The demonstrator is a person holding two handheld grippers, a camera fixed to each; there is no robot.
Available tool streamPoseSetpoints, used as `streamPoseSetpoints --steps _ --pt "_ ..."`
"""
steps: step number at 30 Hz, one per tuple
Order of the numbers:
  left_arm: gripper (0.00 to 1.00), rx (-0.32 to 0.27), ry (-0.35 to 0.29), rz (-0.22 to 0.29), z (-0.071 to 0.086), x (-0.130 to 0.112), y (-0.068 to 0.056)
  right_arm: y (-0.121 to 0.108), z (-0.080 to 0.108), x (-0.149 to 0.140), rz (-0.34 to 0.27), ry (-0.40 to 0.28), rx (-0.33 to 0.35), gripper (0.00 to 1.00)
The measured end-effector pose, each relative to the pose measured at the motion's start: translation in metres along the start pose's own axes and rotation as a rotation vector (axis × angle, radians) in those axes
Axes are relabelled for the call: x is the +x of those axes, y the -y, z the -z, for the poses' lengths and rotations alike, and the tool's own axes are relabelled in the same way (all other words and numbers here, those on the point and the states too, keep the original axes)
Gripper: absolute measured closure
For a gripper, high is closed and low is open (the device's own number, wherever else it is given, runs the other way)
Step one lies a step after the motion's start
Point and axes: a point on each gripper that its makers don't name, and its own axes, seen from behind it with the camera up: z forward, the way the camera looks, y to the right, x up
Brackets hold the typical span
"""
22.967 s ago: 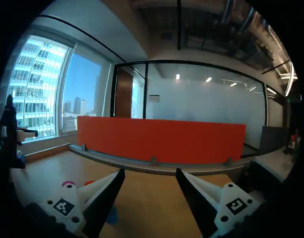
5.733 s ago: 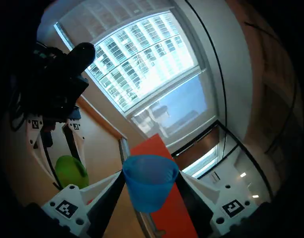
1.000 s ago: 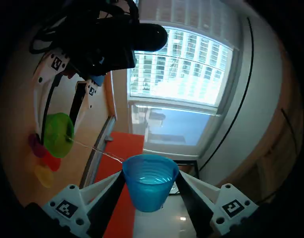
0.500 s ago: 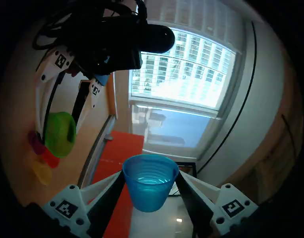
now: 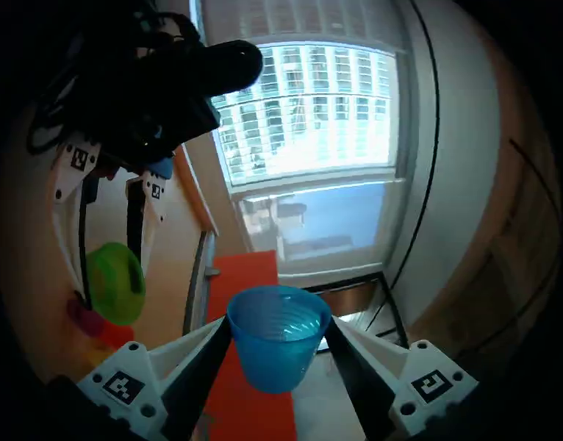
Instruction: Pour water
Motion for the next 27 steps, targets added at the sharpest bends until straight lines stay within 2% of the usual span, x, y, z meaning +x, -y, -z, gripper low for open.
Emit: streamPoseSetpoints --steps 14,21,27 --pt "0.12 0.007 -0.002 -0.003 0.004 0.001 0.003 0.013 0.008 0.007 -0.427 -0.025 0.007 0.10" --pt "0.12 0.009 -0.005 -0.007 0.005 0.004 0.002 0.021 0.013 0.015 -0.676 -0.026 0.044 0.10" --pt "0.12 0.010 -0.004 -0.009 0.005 0.004 0.001 0.024 0.017 0.025 -0.866 -0.046 0.077 0.10"
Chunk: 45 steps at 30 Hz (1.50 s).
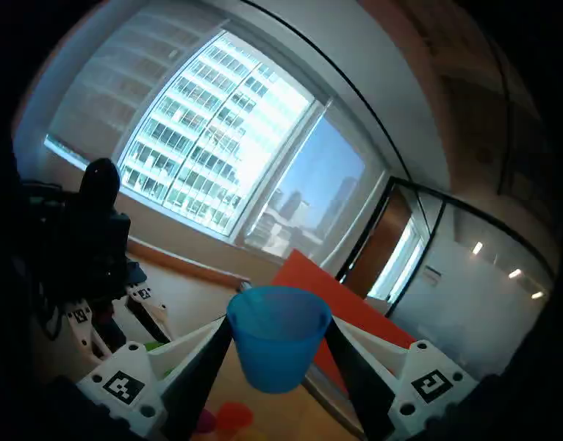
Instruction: Pour water
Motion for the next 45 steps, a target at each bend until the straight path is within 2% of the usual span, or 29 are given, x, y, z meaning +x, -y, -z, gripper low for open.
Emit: streamPoseSetpoints --steps 2,5,12,23,29,38,45 --pt "0.12 0.002 0.001 -0.002 0.000 0.000 0.000 0.003 0.000 0.000 -0.055 0.001 0.013 0.10" --pt "0.12 0.002 0.001 -0.005 0.000 0.000 0.000 0.007 0.002 0.004 -0.104 -0.005 0.022 0.10" --pt "0.12 0.001 -0.002 -0.008 -0.001 0.004 -0.002 0.021 0.003 0.004 -0.194 0.001 0.048 0.10" --pt "0.12 0.005 -0.004 -0.014 0.001 0.007 -0.001 0.031 0.000 0.006 -0.314 0.007 0.075 0.10" --pt "0.12 0.007 -0.007 -0.014 0.003 0.008 0.000 0.031 0.001 0.016 -0.397 -0.013 0.088 0.10" --pt "0.12 0.016 -0.001 -0.015 0.003 0.007 0.003 0.024 0.011 0.012 -0.404 -0.011 0.061 0.10" --pt "0.12 0.026 0.010 -0.015 0.005 0.001 0.007 0.012 0.033 -0.002 -0.410 0.002 0.020 0.10"
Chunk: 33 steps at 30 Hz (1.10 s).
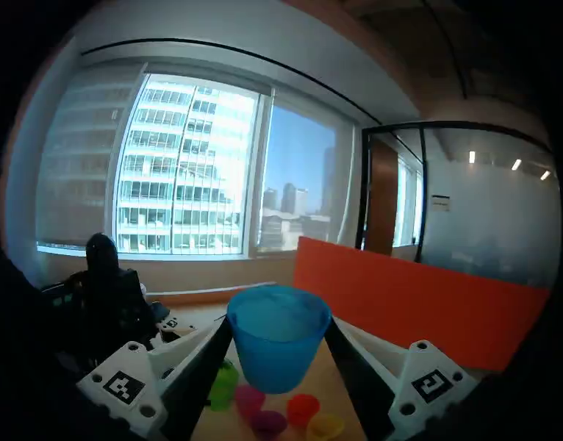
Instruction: Pour water
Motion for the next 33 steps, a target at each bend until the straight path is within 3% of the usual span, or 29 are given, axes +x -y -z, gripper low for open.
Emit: streamPoseSetpoints --steps 18,33 --pt "0.12 0.026 0.019 0.011 0.015 -0.007 0.005 -0.029 0.059 -0.026 -0.027 0.002 -0.102 0.10" --pt "0.12 0.032 0.068 0.024 0.028 -0.027 0.008 -0.032 0.072 -0.076 -0.018 0.056 -0.126 0.09"
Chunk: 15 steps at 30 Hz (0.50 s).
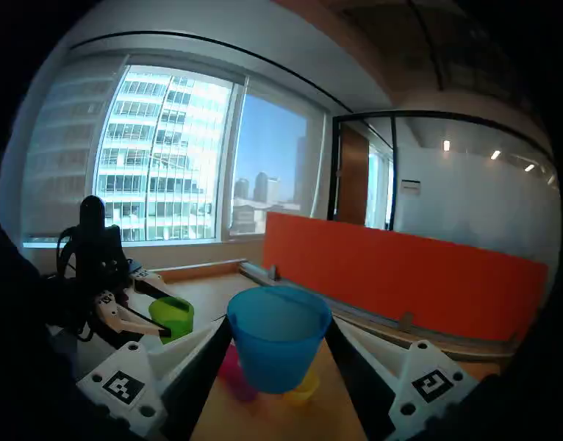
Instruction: Pour water
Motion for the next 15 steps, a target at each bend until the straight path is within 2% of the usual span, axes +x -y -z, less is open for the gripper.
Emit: streamPoseSetpoints --steps 5,15 --pt "0.12 -0.020 0.019 0.007 0.000 -0.007 -0.003 0.002 -0.001 -0.010 0.007 0.011 0.008 0.09" --pt "0.12 -0.038 0.075 -0.011 -0.004 -0.029 -0.005 0.010 0.000 -0.043 0.015 0.063 0.036 0.09"
